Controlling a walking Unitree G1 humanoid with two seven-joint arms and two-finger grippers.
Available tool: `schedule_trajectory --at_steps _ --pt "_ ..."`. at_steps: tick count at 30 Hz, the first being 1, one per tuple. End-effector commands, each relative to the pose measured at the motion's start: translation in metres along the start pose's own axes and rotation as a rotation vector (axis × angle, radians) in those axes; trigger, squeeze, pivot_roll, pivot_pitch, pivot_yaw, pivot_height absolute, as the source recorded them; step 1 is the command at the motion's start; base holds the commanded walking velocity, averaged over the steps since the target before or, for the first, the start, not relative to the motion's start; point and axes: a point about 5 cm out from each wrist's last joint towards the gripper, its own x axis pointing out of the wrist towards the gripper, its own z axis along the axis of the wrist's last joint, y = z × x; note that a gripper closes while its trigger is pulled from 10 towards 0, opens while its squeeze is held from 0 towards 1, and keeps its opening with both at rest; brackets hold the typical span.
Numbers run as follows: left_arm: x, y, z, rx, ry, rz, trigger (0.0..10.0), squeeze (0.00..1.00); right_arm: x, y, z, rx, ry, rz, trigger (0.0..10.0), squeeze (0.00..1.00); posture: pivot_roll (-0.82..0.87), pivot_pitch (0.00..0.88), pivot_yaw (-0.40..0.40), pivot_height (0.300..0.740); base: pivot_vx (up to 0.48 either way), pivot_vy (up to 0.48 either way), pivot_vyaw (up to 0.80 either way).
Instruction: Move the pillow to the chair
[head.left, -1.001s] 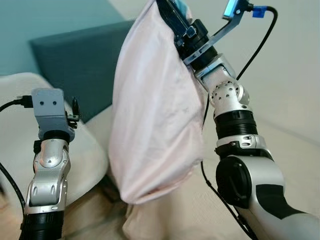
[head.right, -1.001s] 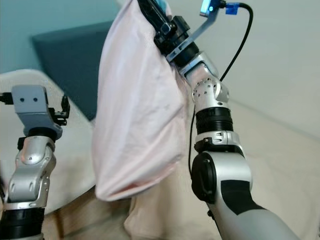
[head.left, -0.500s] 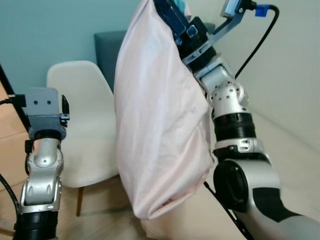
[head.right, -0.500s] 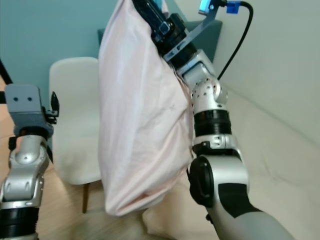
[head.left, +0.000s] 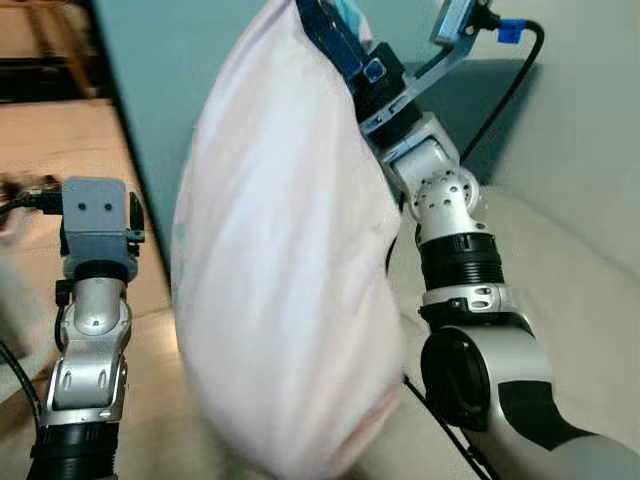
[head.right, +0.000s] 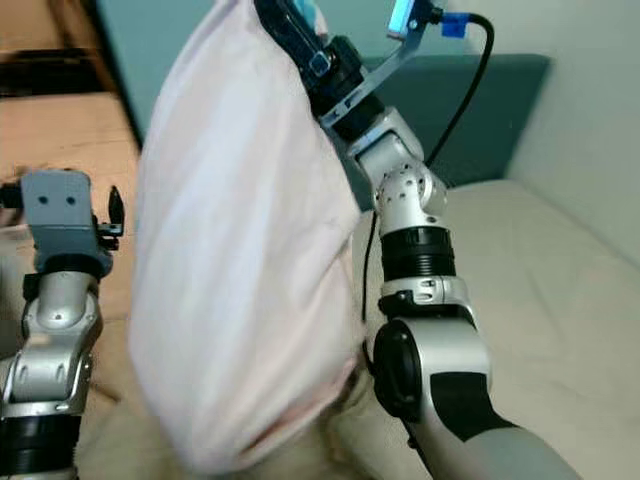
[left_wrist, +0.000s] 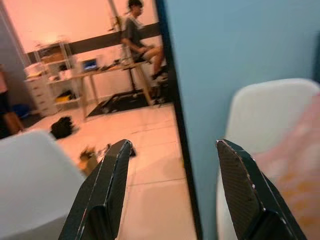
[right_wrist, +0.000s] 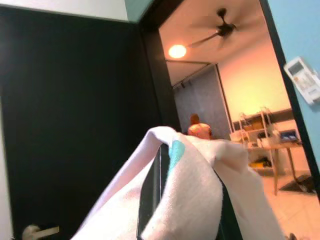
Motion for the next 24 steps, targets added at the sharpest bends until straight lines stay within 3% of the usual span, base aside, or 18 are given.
schedule_trajectory --at_steps 1,6,9,14,24 --pt "-0.003 -0.007 -0.004 -0.014 0.017 -0.053 10.0 0.0 -0.006 -0.014 0.001 -0.089 0.018 -0.135 0.0 0.0 0.01 0.0 -0.098 0.74 0.0 0.0 0.0" --pt "-0.005 -0.01 -0.004 -0.016 0.018 -0.075 10.0 0.0 -0.017 -0.025 -0.013 -0.122 0.096 -0.232 0.0 0.0 0.01 0.0 -0.096 0.74 0.0 0.0 0.0" --pt "-0.007 -0.01 -0.004 -0.018 0.014 -0.087 10.0 0.0 -0.031 -0.031 -0.037 -0.174 0.22 -0.306 0.0 0.0 0.01 0.0 -0.096 0.74 0.285 0.0 0.0" --pt "-0.008 -0.009 -0.004 -0.018 0.015 -0.091 10.0 0.0 -0.041 -0.034 -0.048 -0.167 0.262 -0.356 0.0 0.0 0.01 0.0 -0.096 0.74 0.315 0.0 0.0" --pt "-0.007 -0.008 -0.004 -0.01 0.012 -0.084 10.0 0.0 -0.039 -0.027 -0.063 -0.16 0.302 -0.284 0.0 0.0 0.0 0.0 -0.097 0.74 0.339 0.0 0.0"
